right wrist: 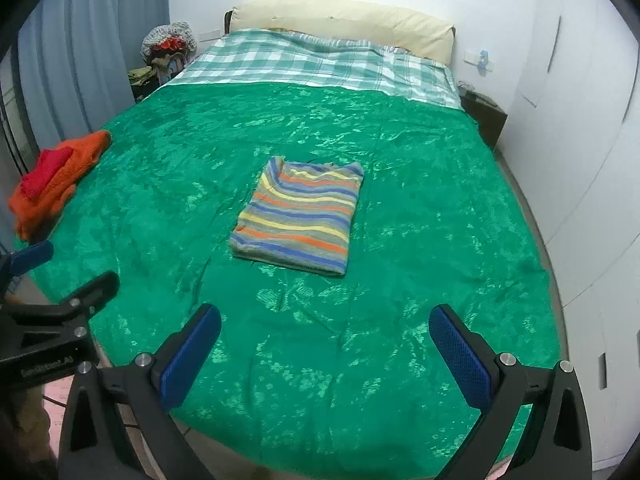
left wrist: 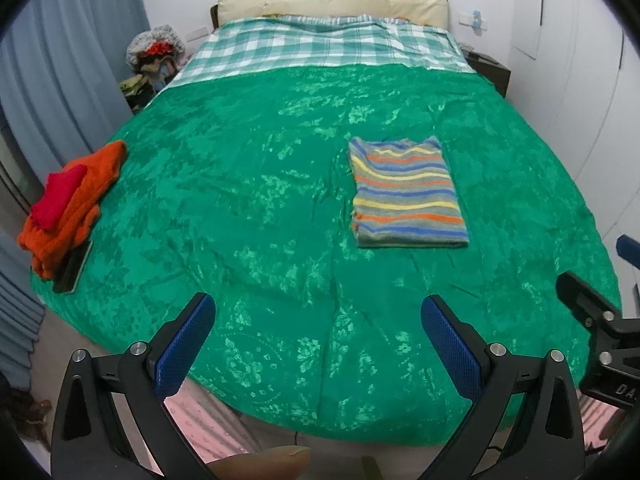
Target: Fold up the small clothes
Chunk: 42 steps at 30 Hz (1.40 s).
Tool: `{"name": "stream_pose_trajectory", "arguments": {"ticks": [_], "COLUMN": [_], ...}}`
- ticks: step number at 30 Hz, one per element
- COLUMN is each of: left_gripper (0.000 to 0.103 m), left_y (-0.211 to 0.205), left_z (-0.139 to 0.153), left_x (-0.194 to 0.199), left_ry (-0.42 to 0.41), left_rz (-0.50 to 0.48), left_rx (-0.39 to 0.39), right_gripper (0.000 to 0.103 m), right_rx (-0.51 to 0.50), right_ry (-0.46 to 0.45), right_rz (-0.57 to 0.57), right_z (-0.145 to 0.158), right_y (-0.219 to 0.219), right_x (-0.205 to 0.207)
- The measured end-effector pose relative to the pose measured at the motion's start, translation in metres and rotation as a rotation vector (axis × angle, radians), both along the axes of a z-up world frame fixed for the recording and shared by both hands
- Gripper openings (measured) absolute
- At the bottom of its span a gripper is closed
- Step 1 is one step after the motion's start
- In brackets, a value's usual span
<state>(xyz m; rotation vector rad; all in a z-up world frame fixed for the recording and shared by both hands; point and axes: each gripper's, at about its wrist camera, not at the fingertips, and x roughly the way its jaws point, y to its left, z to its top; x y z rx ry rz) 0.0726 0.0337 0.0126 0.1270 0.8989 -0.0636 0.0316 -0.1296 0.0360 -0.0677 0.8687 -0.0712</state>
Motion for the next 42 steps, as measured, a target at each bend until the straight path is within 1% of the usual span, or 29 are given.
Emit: {"name": "stream_pose_trajectory", "arguments": {"ticks": [4, 10, 20, 31, 42], "left_gripper": [0.103, 0.103, 0.103, 0.103, 0.103], "left_y": [-0.004, -0.007, -0.011, -0.013, -0.017], "left_z": [-0.001, 0.003, 0.009, 0.010, 0.012], "left_x": [0.000, -0.001, -0.003, -0.004, -0.004], "left_ry": [0.003, -0.017, -0.029, -0.024, -0.019], "left_rz": [-0.004, -0.002, 0.001, 0.001, -0.011], "left_rx": [0.003, 0.016, 0.021, 0.002, 0.001], "right_gripper": [0.103, 0.102, 0.102, 0.102, 0.102], "right_rx": [-0.004, -0.017, -0.008, -0.009, -0.004], "right_ry": [0.000, -0.012, -0.022, -0.029, -0.026], "right_rz": [-0.008, -0.026, -0.014, -0.001, -0.003], "right_z": [0.000, 0.002, 0.009, 0.013, 0.013], "right_y": [-0.002, -0.005, -0.006, -0.002, -0.003], "right_x": [0.001, 0.001, -0.001, -0.002, -0.003]}}
